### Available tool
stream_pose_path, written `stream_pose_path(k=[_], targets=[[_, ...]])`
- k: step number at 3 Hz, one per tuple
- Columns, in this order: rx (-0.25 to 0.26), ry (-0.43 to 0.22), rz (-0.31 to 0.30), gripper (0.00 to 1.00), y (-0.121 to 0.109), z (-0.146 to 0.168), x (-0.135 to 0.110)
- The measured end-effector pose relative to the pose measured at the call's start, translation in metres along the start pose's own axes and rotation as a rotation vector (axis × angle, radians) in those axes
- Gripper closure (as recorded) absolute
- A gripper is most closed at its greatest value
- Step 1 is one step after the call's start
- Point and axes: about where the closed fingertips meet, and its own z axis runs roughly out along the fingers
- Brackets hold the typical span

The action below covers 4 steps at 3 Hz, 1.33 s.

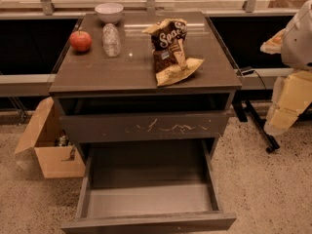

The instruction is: Place brown chip bag into middle drawer

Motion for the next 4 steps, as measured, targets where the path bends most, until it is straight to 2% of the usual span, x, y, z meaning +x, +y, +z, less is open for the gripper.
stream_pose_path(k=[1,3,4], targets=[[0.000,-0.001,0.000,0.00,0.000,0.000,0.000],[0.043,-0.213,0.048,0.00,-0.060,0.038,-0.049],[0.043,-0.213,0.048,0.00,-0.060,0.038,-0.049]])
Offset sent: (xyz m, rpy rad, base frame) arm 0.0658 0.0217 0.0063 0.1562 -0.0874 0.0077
